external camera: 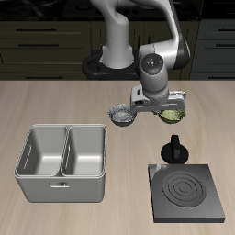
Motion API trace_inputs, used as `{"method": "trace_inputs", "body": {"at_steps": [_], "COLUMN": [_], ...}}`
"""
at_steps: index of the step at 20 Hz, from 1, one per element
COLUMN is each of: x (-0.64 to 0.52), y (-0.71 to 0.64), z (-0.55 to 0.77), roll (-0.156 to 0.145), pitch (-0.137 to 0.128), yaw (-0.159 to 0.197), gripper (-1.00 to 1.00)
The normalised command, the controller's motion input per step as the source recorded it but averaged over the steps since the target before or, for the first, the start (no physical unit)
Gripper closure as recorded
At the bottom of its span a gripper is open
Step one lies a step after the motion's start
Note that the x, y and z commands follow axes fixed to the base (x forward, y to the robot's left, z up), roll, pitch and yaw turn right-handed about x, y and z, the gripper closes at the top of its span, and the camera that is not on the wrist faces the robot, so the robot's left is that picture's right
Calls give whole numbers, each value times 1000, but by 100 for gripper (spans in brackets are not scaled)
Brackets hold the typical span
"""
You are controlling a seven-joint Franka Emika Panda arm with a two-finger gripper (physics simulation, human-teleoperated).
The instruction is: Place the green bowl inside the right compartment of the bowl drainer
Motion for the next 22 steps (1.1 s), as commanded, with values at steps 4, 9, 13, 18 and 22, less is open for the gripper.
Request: {"method": "trace_inputs", "body": {"at_steps": [4,9,13,18,22], "x": [23,-35,-56,-81,-105], "y": [-192,-221,-198,-119,-39], "z": [449,549,592,555,392], "roll": [-30,-34,-21,-12,-6], "pitch": [-92,-100,-101,-89,-77], "yaw": [27,1,10,-17,3], "gripper": [100,100,100,100,100]}}
